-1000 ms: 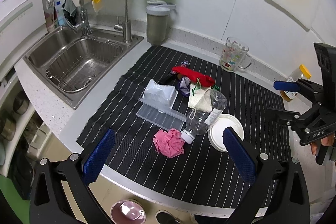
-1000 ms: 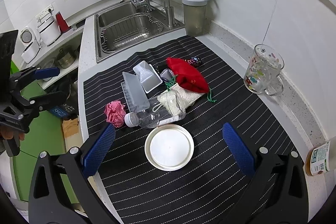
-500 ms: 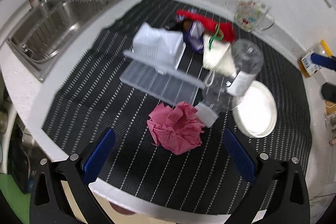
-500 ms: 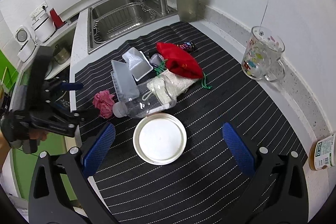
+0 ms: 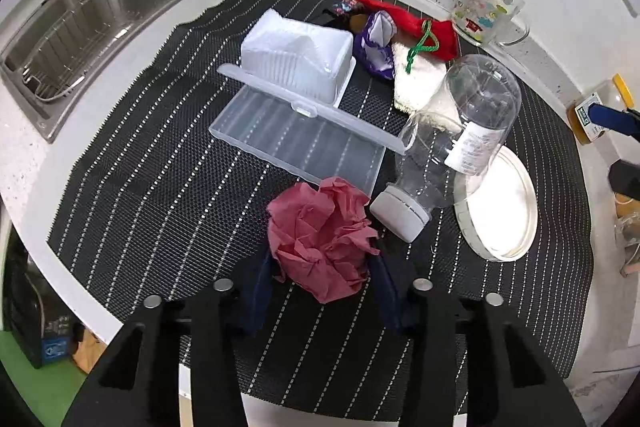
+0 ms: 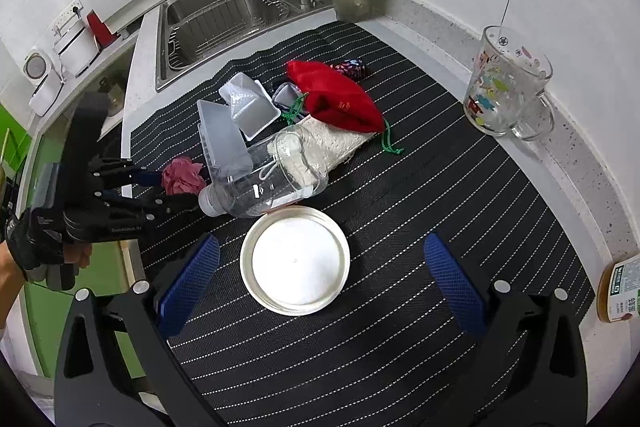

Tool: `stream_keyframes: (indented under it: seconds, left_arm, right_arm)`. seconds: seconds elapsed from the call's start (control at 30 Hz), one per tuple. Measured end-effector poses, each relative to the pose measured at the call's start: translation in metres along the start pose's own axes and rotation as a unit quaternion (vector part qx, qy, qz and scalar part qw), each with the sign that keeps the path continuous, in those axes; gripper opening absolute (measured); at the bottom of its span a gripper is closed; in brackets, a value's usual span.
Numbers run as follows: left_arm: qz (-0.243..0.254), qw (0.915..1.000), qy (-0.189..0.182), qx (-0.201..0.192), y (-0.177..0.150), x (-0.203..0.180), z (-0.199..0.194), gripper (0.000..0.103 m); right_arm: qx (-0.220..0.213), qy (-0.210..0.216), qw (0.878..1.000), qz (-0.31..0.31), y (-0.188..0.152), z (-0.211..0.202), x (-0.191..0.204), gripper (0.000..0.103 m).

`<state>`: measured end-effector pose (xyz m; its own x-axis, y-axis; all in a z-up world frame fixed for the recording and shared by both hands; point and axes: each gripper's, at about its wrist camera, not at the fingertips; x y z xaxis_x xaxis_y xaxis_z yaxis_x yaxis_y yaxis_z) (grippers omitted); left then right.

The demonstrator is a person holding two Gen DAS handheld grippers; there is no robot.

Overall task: Collect trash
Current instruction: 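Grasp the pink crumpled tissue with the left gripper, then lift the pink tissue with the left gripper while the right gripper grasps the white lid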

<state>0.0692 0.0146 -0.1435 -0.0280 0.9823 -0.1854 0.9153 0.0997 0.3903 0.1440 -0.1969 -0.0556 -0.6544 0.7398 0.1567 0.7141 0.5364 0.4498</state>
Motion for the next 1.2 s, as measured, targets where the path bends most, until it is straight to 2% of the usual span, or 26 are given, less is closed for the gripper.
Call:
stream_keyframes:
  seconds: [0.27,0.5,0.73,1.2]
  left_arm:
    - [-0.01,0.9994,0.001,-0.034,0.004,0.0,-0.039,0.039]
    - [-0.009,0.9982,0.002,-0.059,0.006,-0.002,-0.07,0.039]
    - [-0.017,0.9981,-0.003,-0.059,0.001,-0.002,-0.075,0.039]
    - [-0.031,0.9979,-0.01,-0.056,-0.007,-0.005,-0.073,0.039]
  right_arm:
    - [0.019,-0.001,1.0,-0.009,-0.003,0.019,0.006,0.1]
    - [0.062,-0.009,0.998,-0.03,-0.007,0.056,0.016,0.1]
    - [0.109,-0.014,0.993,-0.052,-0.016,0.093,0.025,0.1]
    - [0.119,-0.001,0.99,-0.073,-0.011,0.104,0.035,0.1]
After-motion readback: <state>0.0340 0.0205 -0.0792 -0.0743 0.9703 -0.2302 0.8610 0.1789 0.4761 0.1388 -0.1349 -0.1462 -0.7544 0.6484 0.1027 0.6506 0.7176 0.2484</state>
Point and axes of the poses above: each gripper's, at about its wrist camera, not at the fingertips, and z roughly the way its jaws point, x to its left, y to its top, and after that the axes turned 1 degree about -x, right-handed
